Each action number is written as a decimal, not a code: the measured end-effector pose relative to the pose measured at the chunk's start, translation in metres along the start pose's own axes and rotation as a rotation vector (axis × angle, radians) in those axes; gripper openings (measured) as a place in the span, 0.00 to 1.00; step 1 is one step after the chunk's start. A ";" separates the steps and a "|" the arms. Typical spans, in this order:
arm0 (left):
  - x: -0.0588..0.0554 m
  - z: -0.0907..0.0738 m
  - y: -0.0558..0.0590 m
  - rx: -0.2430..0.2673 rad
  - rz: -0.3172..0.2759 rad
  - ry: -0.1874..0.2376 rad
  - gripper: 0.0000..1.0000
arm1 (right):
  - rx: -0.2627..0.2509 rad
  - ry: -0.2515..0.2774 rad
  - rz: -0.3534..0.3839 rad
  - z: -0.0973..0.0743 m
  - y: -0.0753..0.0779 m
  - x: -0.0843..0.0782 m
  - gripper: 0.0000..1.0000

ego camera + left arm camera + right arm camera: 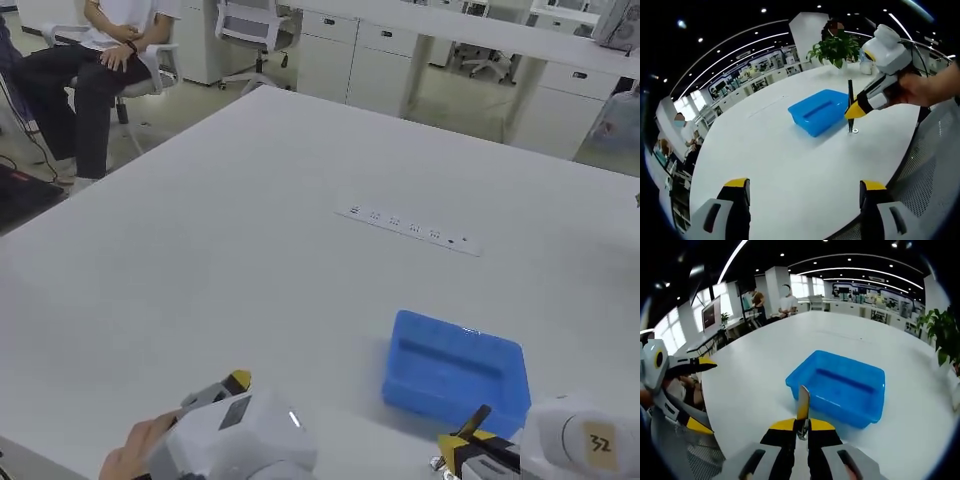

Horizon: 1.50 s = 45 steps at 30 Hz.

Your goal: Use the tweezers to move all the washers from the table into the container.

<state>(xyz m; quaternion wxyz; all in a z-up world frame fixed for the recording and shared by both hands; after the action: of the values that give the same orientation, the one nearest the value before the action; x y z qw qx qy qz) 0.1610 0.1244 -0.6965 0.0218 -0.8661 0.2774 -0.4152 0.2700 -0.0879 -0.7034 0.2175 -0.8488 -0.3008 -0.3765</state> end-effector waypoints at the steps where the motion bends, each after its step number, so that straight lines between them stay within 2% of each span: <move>1: 0.000 0.000 0.000 -0.001 0.002 -0.002 0.93 | 0.000 0.005 -0.002 -0.001 0.000 0.002 0.05; 9: 0.000 -0.001 0.000 -0.002 0.001 0.000 0.93 | 0.000 0.102 -0.035 -0.012 0.006 0.042 0.05; 13: 0.000 0.000 0.000 -0.003 0.002 -0.004 0.93 | -0.008 0.128 -0.055 -0.009 0.011 0.057 0.05; 17: -0.001 0.000 0.001 -0.005 0.008 -0.012 0.92 | -0.011 0.131 -0.057 -0.003 0.016 0.063 0.05; 24: -0.002 0.001 0.002 -0.012 0.010 -0.023 0.92 | -0.019 0.094 -0.061 0.018 0.024 0.058 0.05; 31: -0.003 0.002 0.001 -0.013 0.008 -0.038 0.91 | -0.019 0.033 -0.024 0.042 0.035 0.042 0.05; 41: -0.003 0.004 0.003 -0.028 0.011 -0.058 0.91 | -0.021 0.012 -0.004 0.058 0.042 0.037 0.05; 45: -0.004 0.004 0.002 -0.026 0.001 -0.059 0.90 | -0.024 -0.007 -0.007 0.061 0.043 0.030 0.05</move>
<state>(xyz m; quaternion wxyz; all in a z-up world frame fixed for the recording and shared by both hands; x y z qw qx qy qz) 0.1613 0.1235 -0.7025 0.0190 -0.8780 0.2825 -0.3859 0.3459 -0.0725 -0.7240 0.2047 -0.8517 -0.3000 -0.3778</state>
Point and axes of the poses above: the centre of the closed fingertips' face, and the gripper's own axes: z roughly forward along the fingers, y roughly to its right, x roughly out of its top, the point moved 10 cm from there along -z, roughly backward along the fingers, and after that the axes turned 2 degrees about z, right-handed, at the moved point
